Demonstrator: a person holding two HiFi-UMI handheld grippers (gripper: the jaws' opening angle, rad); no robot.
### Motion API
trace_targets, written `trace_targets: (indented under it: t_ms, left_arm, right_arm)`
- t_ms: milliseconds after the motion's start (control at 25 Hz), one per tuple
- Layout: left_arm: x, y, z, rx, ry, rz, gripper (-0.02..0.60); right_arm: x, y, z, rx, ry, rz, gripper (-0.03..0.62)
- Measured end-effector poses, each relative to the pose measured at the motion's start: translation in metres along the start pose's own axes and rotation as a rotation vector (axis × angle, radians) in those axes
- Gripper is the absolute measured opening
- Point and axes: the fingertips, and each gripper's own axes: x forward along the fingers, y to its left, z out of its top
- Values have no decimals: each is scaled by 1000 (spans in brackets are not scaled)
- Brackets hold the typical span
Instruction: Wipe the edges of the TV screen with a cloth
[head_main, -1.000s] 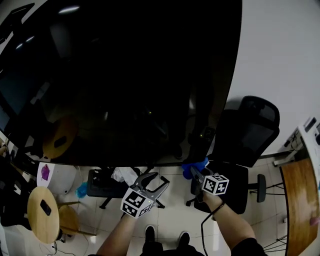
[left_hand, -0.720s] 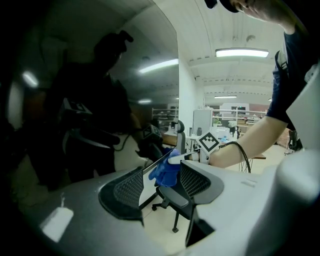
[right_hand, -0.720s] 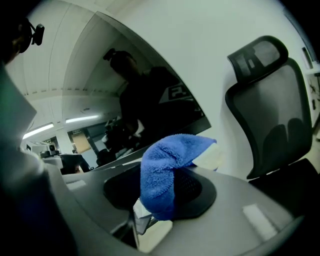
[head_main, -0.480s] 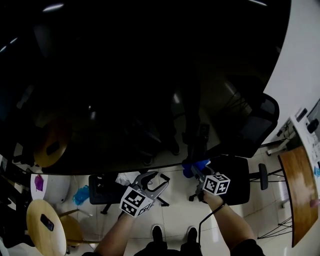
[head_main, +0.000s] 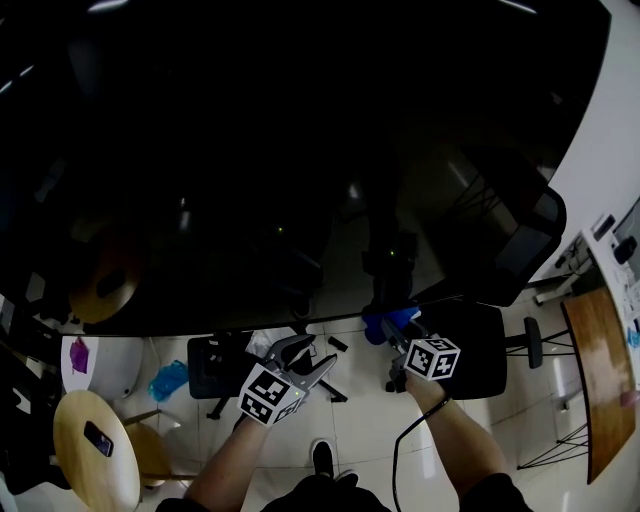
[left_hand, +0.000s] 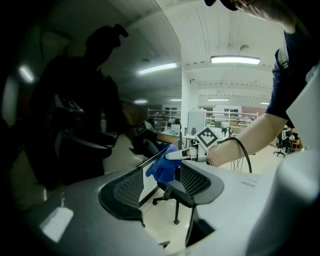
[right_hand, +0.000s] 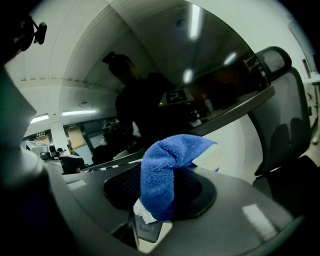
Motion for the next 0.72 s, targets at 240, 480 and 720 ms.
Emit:
trace_targets:
  t_ms: [240,480,720]
  left_arm:
    - [-47,2,-16,-17,11,59,221]
    - [-93,33,-49,-58,26,49,221]
    - [-131,79,-67,-54,42,-9,221]
  right_arm:
    - [16,27,-11,-34,15,31,155]
    - [42,74,-29,-19,5,16,155]
    - [66,120,-48,2,-9,-32,155]
